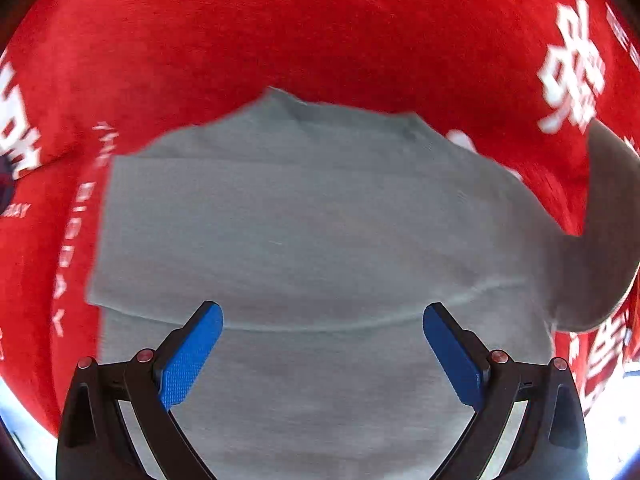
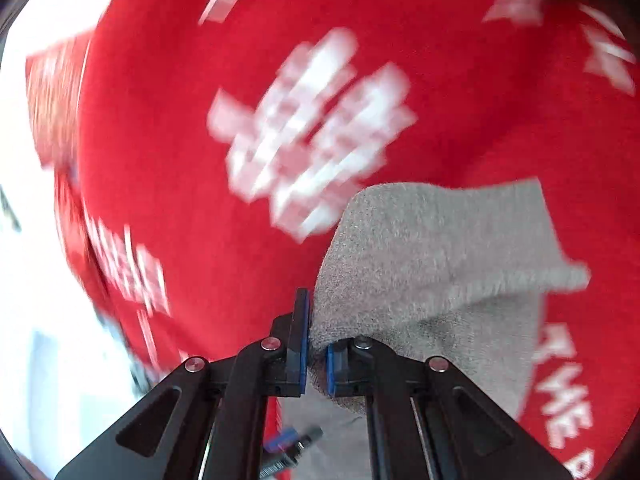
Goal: Fold small clothes
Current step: 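Fold the held sleeve across the body and open the right tool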
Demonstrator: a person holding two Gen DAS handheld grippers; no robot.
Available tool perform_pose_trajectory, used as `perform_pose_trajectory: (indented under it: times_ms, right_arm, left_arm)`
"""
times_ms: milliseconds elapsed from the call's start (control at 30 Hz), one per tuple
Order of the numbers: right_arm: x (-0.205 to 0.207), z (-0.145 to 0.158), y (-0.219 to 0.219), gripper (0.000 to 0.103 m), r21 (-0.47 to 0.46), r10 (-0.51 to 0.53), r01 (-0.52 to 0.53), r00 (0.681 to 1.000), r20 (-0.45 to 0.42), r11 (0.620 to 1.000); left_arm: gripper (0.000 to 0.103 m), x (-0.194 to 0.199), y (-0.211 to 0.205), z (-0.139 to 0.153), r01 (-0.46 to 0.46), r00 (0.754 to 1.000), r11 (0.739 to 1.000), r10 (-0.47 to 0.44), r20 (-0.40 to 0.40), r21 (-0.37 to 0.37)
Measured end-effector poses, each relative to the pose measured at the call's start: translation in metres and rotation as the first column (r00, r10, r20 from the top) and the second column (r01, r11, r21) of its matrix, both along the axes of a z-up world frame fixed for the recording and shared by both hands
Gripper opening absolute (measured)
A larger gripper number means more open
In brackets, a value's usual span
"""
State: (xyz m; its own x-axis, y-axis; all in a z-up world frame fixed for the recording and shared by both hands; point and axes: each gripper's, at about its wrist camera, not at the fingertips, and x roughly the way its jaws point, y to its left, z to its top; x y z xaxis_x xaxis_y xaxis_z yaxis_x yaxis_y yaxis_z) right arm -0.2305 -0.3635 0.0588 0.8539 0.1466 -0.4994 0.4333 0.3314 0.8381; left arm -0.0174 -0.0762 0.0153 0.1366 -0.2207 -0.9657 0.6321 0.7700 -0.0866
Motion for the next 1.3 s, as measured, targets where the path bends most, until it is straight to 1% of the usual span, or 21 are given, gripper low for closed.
perform_pose_trajectory:
  times_ms: [100,167,233,367,400,433,533,567,633,667,700,733,833,867,933,1033,1100,1167,1233,1267,1300]
  right_arm:
    - [0.068,-0.003,0.049,0.007,-0.06,0.197,-0.2,0.979,-0.057,0.978]
    - [0.099,-0.017,0.077,0.007,-0.049,0.281,-0.288,0.953,-0.113,0.957]
    - [0.126,-0.046,0.106,0.007,-0.004,0.35,-0.36,0.911,-0.217,0.933]
    - [0.136,-0.096,0.129,0.013,0.12,0.377,-0.358,0.849,-0.372,0.926]
    - [0.135,-0.103,0.127,0.034,0.149,0.366,-0.334,0.844,-0.393,0.931]
    - [0.13,-0.107,0.126,0.044,0.186,0.348,-0.297,0.856,-0.381,0.936]
    - [0.107,-0.102,0.113,0.051,0.216,0.216,-0.149,0.918,-0.333,0.965]
    - [0.1,-0.097,0.105,0.051,0.198,0.152,-0.091,0.935,-0.321,0.976]
    - [0.099,-0.091,0.096,0.051,0.174,0.074,-0.019,0.946,-0.316,0.985]
    - [0.102,-0.09,0.092,0.042,0.17,0.056,-0.001,0.947,-0.315,0.985]
    - [0.11,-0.09,0.088,0.021,0.169,0.057,-0.004,0.949,-0.31,0.986]
    - [0.121,-0.087,0.088,0.011,0.152,0.074,-0.028,0.949,-0.307,0.988]
    - [0.158,-0.067,0.106,0.008,0.046,0.188,-0.182,0.937,-0.296,0.982]
    - [0.169,-0.06,0.119,0.008,0.01,0.244,-0.252,0.925,-0.291,0.968]
    - [0.194,-0.05,0.155,0.008,-0.065,0.381,-0.419,0.871,-0.311,0.906]
    - [0.216,-0.054,0.205,0.008,-0.11,0.524,-0.607,0.752,-0.4,0.787]
    - [0.218,-0.066,0.227,0.014,-0.103,0.568,-0.685,0.669,-0.48,0.721]
    - [0.216,-0.075,0.241,0.023,-0.081,0.594,-0.728,0.614,-0.52,0.681]
    - [0.206,-0.072,0.239,0.038,-0.079,0.606,-0.73,0.617,-0.501,0.678]
    - [0.203,-0.07,0.238,0.054,-0.072,0.61,-0.726,0.622,-0.491,0.684]
    - [0.198,-0.066,0.235,0.064,-0.068,0.606,-0.715,0.635,-0.48,0.696]
  left_arm:
    - [0.101,0.024,0.029,0.0,-0.054,0.998,0.999,0.054,0.024,0.008]
    - [0.101,0.035,0.046,-0.002,-0.089,0.996,0.996,0.089,0.031,0.01]
    - [0.101,0.044,0.061,-0.006,-0.131,0.991,0.991,0.13,0.033,0.011]
    - [0.101,0.054,0.078,-0.018,-0.17,0.985,0.985,0.17,0.018,0.011]
    - [0.101,0.055,0.081,-0.02,-0.173,0.985,0.985,0.173,0.012,0.008]
    - [0.101,0.056,0.085,-0.021,-0.172,0.985,0.985,0.172,0.007,0.003]
    - [0.101,0.06,0.093,-0.021,-0.172,0.985,0.985,0.172,-0.003,-0.016]
    - [0.101,0.062,0.096,-0.02,-0.174,0.985,0.984,0.174,-0.006,-0.024]
    - [0.101,0.066,0.103,-0.018,-0.179,0.984,0.983,0.178,-0.016,-0.043]
    - [0.101,0.066,0.104,-0.014,-0.18,0.984,0.982,0.179,-0.019,-0.05]
    - [0.101,0.067,0.107,-0.013,-0.177,0.984,0.982,0.176,-0.022,-0.058]
    - [0.101,0.069,0.109,-0.011,-0.172,0.985,0.983,0.171,-0.022,-0.066]
    - [0.101,0.073,0.114,-0.007,-0.165,0.986,0.983,0.165,-0.016,-0.082]
    - [0.101,0.074,0.117,-0.007,-0.167,0.986,0.982,0.166,-0.016,-0.087]
    - [0.101,0.078,0.122,-0.007,-0.178,0.984,0.98,0.178,-0.016,-0.093]
    - [0.101,0.081,0.129,-0.01,-0.203,0.979,0.975,0.202,-0.025,-0.088]
    - [0.101,0.084,0.132,-0.014,-0.221,0.975,0.971,0.217,-0.045,-0.091]
    - [0.101,0.085,0.132,-0.016,-0.225,0.974,0.97,0.22,-0.056,-0.092]
    - [0.101,0.083,0.13,-0.018,-0.215,0.976,0.973,0.211,-0.06,-0.087]
    - [0.101,0.082,0.128,-0.018,-0.207,0.977,0.974,0.202,-0.061,-0.087]
    - [0.101,0.081,0.125,-0.019,-0.195,0.98,0.977,0.19,-0.063,-0.089]
